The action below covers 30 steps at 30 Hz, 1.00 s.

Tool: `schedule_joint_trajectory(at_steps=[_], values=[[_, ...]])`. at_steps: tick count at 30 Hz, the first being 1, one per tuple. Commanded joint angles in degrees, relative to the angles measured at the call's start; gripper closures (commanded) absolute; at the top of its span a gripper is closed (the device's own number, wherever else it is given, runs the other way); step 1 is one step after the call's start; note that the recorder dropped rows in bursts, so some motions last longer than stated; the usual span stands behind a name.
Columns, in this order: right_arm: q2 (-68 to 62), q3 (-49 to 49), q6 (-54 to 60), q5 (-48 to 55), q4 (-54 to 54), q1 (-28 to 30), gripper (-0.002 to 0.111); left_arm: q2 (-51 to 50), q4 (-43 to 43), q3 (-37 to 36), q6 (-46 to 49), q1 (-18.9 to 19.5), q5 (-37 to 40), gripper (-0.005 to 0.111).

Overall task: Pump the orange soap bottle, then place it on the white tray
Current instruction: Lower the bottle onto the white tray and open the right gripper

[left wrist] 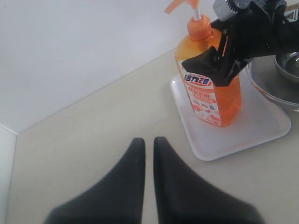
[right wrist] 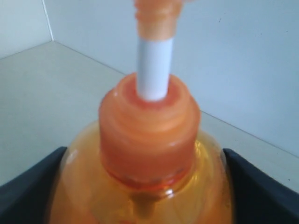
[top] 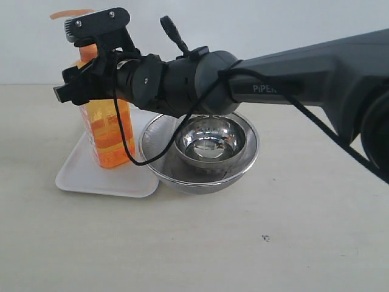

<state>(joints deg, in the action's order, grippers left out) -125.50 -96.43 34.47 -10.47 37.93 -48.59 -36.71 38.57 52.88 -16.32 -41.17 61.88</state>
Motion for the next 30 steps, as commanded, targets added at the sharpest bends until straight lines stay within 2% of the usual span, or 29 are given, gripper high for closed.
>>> schedule_joint_trajectory(at_steps=[1,22,30], values=[[1.78,-0.47,-0.01,0.78,-0.36,-0.05,0.034,0.37,0.21,-0.33,-0.62,-0.03,-0.61,0.102],[9.04,-0.47,2.47,11.73,-0.15,0.05,0.034,0.37,1.48,-0.33,-0.62,-0.03,0.06,0.102],[12.20,-0.47,3.12,20.39,-0.38,0.05,0.034,0.37,1.71,-0.33,-0.97,-0.03,1.28,0.102]])
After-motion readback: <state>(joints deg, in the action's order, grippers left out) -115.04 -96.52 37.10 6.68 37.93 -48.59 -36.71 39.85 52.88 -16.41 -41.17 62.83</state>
